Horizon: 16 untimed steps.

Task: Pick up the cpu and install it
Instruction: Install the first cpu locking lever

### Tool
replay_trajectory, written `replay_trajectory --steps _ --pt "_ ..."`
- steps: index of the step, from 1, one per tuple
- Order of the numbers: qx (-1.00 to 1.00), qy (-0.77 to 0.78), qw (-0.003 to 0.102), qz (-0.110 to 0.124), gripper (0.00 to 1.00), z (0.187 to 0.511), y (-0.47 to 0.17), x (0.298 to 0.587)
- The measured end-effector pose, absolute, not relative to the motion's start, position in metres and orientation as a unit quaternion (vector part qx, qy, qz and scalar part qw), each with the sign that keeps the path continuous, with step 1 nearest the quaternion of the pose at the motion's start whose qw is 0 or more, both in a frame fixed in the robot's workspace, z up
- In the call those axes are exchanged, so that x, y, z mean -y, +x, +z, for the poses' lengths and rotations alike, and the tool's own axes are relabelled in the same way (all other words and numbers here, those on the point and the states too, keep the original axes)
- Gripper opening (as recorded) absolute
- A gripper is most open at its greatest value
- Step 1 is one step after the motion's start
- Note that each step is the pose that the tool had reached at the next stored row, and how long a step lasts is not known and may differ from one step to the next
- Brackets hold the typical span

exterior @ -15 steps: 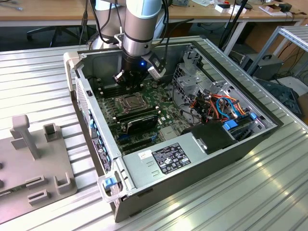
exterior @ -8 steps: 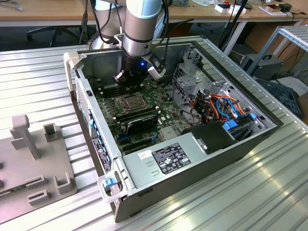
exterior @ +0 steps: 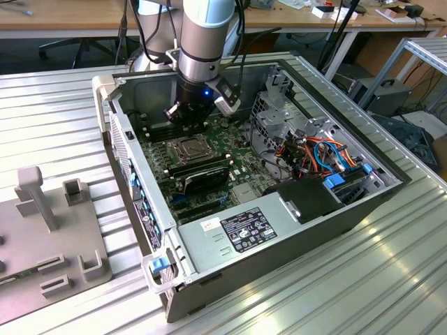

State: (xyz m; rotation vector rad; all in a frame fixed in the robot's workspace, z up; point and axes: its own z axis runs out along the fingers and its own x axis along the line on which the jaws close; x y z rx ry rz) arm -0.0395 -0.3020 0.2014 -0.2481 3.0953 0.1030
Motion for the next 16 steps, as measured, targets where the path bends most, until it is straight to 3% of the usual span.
replay_trajectory --steps 16 --pt "-0.996 -0.080 0.017 0.033 0.11 0.214 -0.039 0.302"
